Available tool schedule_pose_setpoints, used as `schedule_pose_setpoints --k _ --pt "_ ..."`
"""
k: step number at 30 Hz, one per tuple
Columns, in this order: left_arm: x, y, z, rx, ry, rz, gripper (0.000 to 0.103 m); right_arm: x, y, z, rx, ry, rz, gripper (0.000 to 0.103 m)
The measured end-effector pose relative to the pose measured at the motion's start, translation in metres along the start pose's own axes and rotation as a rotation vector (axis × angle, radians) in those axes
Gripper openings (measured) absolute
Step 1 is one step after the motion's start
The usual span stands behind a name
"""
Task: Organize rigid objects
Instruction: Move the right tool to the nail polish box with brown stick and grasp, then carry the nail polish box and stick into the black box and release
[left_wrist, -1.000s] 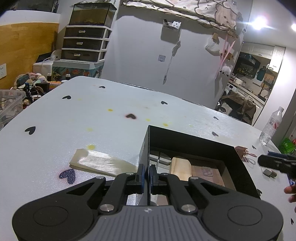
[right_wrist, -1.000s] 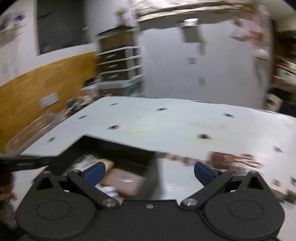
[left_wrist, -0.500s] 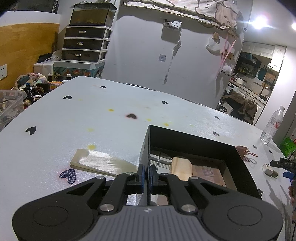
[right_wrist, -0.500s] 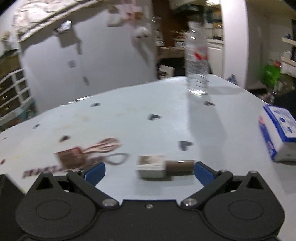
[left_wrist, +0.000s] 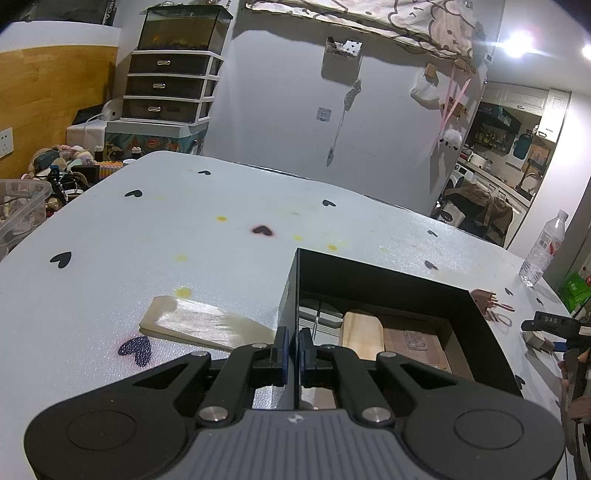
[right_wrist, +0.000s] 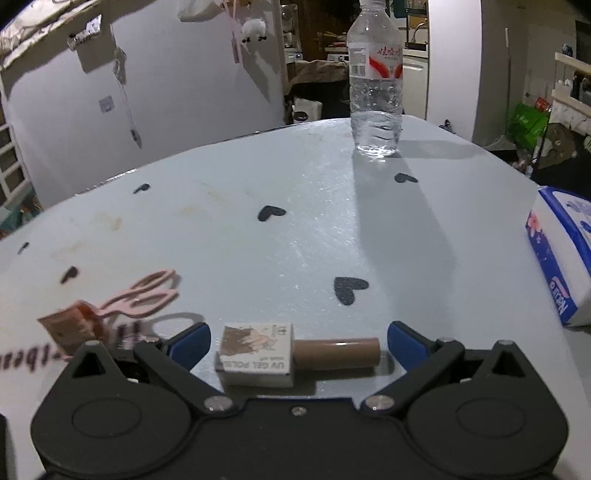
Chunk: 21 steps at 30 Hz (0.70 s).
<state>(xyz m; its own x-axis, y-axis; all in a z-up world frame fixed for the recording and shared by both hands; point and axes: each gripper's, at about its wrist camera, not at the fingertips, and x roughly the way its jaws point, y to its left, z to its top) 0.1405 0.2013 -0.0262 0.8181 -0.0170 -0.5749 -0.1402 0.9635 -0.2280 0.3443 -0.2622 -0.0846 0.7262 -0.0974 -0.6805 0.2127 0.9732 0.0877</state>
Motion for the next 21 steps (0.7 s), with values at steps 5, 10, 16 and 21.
schedule_pose_setpoints --k 5,10,16,21 --pt "0.0 0.0 0.0 0.0 0.0 0.0 0.005 -0.003 -0.001 -0.001 -0.026 -0.022 0.01 0.086" --pt "0.0 0.0 0.0 0.0 0.0 0.0 0.005 -0.008 0.001 0.0 -0.038 -0.011 0.015 0.086" --pt "0.0 0.0 0.0 0.0 0.0 0.002 0.005 -0.067 0.039 0.0 -0.224 -0.12 0.327 0.086" --pt "0.001 0.0 -0.001 0.0 0.001 0.0 0.005 -0.119 0.083 -0.003 -0.485 -0.156 0.612 0.086"
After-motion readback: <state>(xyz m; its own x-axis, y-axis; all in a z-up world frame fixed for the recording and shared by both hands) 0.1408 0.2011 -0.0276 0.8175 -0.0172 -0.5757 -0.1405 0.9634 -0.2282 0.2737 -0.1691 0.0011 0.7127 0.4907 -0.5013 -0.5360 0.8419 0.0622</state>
